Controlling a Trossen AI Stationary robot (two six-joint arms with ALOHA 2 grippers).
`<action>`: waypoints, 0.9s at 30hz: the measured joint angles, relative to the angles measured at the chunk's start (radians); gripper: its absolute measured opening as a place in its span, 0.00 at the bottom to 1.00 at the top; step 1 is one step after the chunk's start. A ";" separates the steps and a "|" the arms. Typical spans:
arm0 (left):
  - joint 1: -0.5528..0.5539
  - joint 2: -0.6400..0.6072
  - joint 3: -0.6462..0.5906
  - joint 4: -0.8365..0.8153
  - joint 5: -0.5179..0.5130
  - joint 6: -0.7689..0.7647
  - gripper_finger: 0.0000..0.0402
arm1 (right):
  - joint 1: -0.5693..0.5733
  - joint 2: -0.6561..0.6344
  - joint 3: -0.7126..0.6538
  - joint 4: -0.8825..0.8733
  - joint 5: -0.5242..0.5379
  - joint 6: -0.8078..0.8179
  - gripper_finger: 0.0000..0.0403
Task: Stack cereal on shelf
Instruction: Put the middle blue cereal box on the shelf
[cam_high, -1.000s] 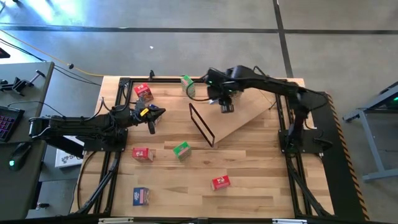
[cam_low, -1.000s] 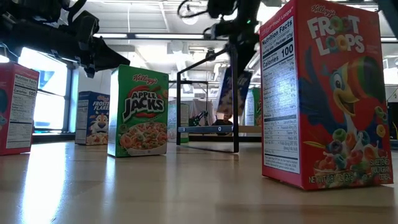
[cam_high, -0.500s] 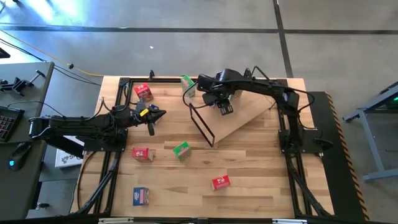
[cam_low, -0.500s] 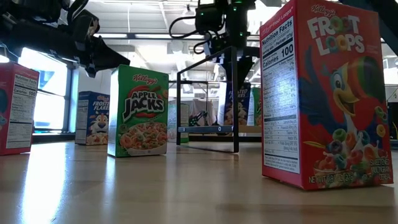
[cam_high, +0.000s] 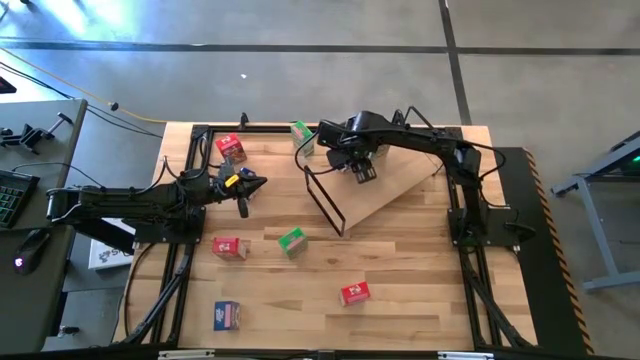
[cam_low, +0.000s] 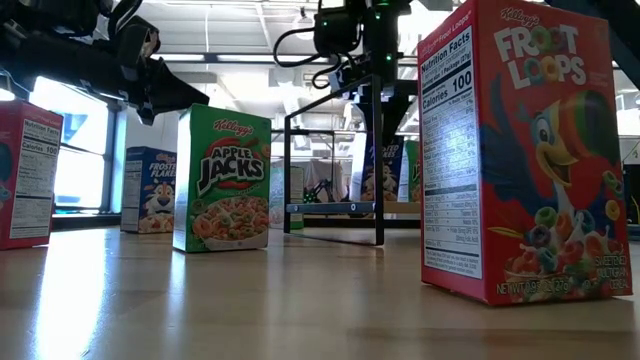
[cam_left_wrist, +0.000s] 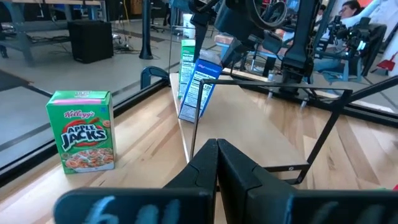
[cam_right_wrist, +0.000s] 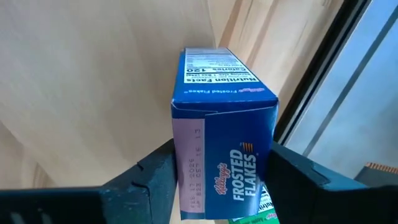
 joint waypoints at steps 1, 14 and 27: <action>0.000 0.000 0.000 0.000 0.000 0.000 0.00 | 0.000 0.000 0.000 0.000 0.000 -0.001 0.49; 0.000 0.000 0.000 0.000 0.000 -0.001 0.00 | -0.002 0.000 -0.001 -0.024 0.101 -0.057 0.49; 0.000 0.000 0.000 0.000 0.000 -0.011 0.00 | -0.002 0.000 -0.001 -0.025 0.175 -0.032 0.50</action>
